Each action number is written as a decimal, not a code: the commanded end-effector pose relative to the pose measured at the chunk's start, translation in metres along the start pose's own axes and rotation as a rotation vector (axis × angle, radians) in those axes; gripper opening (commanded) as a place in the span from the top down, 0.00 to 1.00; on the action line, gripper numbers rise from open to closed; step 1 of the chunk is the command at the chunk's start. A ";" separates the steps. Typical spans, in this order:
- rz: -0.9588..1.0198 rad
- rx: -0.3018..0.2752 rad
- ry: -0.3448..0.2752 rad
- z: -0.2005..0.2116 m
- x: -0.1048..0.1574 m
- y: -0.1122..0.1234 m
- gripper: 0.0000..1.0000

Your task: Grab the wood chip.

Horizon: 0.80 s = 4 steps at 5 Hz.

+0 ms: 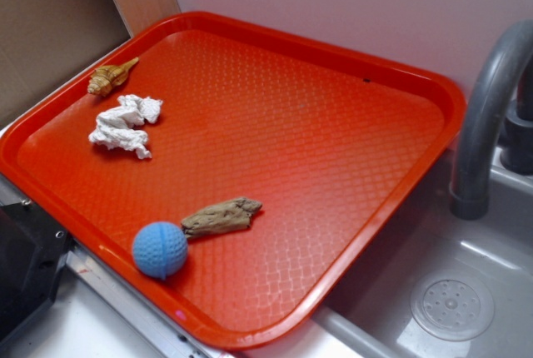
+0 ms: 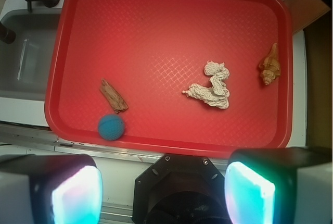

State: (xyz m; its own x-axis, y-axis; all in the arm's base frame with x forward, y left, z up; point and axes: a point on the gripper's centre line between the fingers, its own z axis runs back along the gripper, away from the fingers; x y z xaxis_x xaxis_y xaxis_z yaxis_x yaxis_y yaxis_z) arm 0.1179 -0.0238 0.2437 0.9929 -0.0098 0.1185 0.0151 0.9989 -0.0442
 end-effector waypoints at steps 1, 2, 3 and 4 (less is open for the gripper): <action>0.000 0.000 0.000 0.000 0.000 0.000 0.00; -0.060 -0.027 -0.015 -0.016 0.023 -0.016 0.00; -0.098 -0.041 -0.058 -0.028 0.045 -0.034 0.00; -0.220 -0.094 -0.047 -0.050 0.067 -0.063 0.00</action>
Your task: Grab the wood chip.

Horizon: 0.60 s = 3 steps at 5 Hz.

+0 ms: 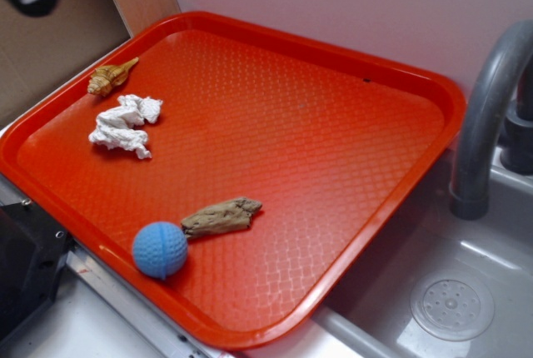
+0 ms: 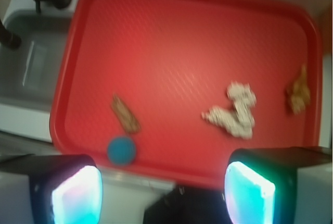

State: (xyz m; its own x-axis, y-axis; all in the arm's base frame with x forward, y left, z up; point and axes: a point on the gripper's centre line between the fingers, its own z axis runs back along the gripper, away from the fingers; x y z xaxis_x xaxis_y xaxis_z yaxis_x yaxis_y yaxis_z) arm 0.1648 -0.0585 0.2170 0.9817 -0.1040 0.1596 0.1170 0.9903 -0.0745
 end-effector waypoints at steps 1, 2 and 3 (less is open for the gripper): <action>-0.202 0.012 0.032 -0.050 0.031 -0.053 0.00; -0.236 0.034 0.059 -0.075 0.034 -0.062 0.00; -0.266 0.048 0.089 -0.095 0.032 -0.061 0.00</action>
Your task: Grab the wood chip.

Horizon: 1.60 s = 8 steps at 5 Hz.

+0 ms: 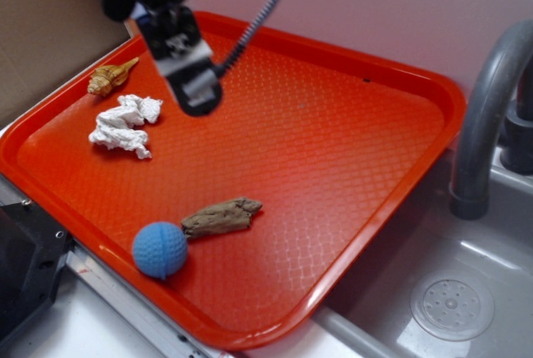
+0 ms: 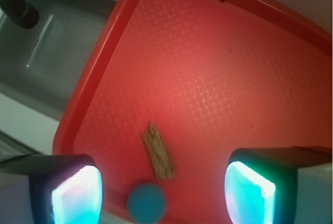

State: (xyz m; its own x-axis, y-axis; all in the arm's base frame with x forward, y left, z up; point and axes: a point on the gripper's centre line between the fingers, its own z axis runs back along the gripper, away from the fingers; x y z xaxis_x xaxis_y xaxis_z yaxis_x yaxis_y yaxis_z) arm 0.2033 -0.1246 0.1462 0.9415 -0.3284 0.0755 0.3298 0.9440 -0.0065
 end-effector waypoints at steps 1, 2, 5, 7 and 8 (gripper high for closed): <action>-0.052 0.038 0.038 -0.042 -0.002 -0.001 0.00; -0.093 0.034 0.074 -0.062 -0.008 -0.003 0.00; -0.205 0.042 0.216 -0.128 -0.024 -0.015 0.00; -0.206 0.061 0.223 -0.136 -0.027 -0.016 1.00; -0.197 0.067 0.215 -0.135 -0.026 -0.015 1.00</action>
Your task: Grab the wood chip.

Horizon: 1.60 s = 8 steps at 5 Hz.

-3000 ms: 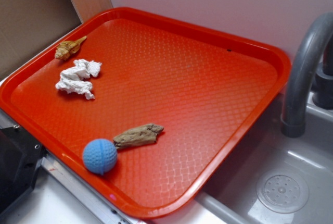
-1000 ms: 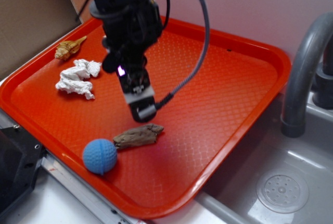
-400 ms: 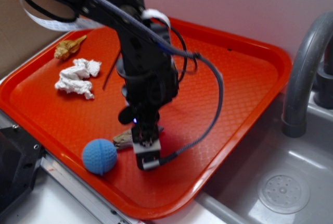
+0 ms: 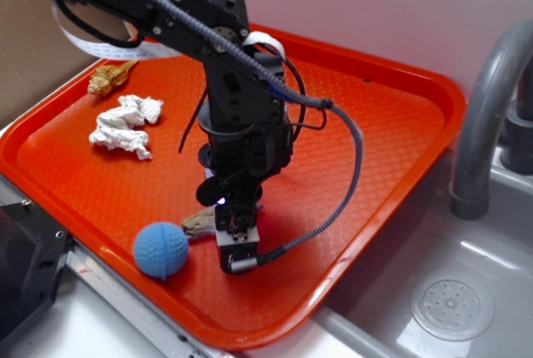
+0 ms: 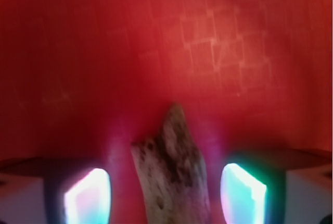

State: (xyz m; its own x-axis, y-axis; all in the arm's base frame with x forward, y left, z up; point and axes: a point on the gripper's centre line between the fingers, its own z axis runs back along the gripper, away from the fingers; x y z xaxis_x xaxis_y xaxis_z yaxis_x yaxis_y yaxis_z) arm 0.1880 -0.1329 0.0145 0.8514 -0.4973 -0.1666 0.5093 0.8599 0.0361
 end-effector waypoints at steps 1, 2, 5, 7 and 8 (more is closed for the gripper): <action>0.011 0.015 -0.033 -0.002 -0.003 -0.001 1.00; 0.026 0.027 -0.046 0.005 -0.003 0.006 1.00; 0.387 0.002 -0.113 0.120 0.003 0.061 1.00; 0.712 -0.097 -0.249 0.201 -0.037 0.109 1.00; 0.773 -0.106 -0.283 0.213 -0.047 0.121 1.00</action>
State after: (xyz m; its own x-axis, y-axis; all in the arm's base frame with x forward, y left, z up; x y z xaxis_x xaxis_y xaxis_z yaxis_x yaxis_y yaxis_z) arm 0.2485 -0.0386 0.2202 0.9787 0.1984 0.0530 -0.1966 0.9797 -0.0384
